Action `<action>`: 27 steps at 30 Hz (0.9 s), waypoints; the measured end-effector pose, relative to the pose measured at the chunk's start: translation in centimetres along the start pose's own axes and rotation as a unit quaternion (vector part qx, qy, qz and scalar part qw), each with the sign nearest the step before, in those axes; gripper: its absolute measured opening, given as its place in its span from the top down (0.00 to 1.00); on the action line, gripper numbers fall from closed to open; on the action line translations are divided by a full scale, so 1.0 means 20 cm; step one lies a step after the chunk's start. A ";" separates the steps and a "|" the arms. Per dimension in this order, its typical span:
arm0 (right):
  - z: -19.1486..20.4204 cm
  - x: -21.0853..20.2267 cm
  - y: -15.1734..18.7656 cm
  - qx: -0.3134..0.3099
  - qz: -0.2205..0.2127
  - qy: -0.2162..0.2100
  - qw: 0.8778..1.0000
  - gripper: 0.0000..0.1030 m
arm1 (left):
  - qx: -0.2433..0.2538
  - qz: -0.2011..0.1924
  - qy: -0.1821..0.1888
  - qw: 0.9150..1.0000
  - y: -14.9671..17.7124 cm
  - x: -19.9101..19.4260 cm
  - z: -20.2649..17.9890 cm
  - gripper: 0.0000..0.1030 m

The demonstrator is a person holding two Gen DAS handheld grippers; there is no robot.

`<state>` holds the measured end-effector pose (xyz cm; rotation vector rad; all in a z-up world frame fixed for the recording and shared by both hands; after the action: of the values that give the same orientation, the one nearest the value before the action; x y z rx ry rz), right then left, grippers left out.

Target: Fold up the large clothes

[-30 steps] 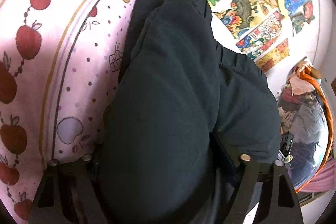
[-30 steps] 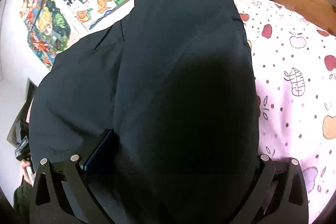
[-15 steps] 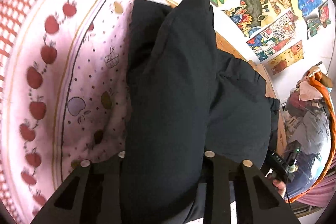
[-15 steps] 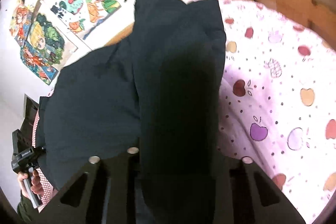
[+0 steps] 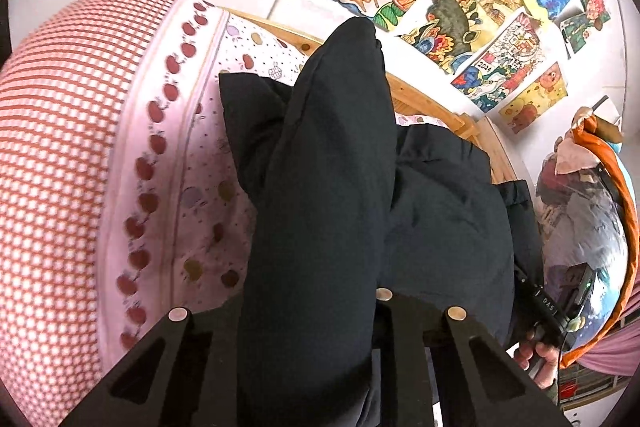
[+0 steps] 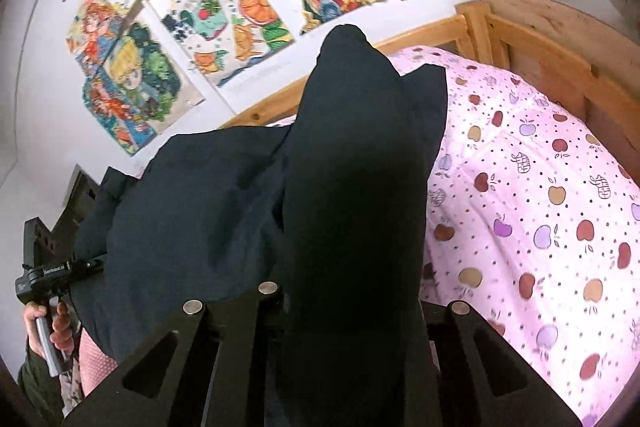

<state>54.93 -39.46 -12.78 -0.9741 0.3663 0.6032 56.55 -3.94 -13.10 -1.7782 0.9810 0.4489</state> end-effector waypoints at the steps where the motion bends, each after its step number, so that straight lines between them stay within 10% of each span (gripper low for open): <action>1: 0.04 -0.03 0.00 -0.007 -0.001 -0.003 1.000 0.85 | 0.001 -0.001 -0.002 1.000 0.01 -0.03 0.00 0.82; 27: -0.11 0.05 0.35 -0.024 0.063 0.046 0.997 0.75 | -0.038 0.039 -0.028 0.998 0.31 0.04 0.29 0.70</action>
<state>51.26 -38.09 -19.02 -1.0324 0.5000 0.6848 53.05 -0.05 -19.77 -1.7885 1.0078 0.5896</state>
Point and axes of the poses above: each gripper's, at about its wrist camera, not at the fingertips, and x roughly the way its jaws point, z to its left, y to its underside, the point moved 9 cm from there along x, roughly the way its jaws point, and after that the axes turned 3 degrees about x, right-handed, at the moved point
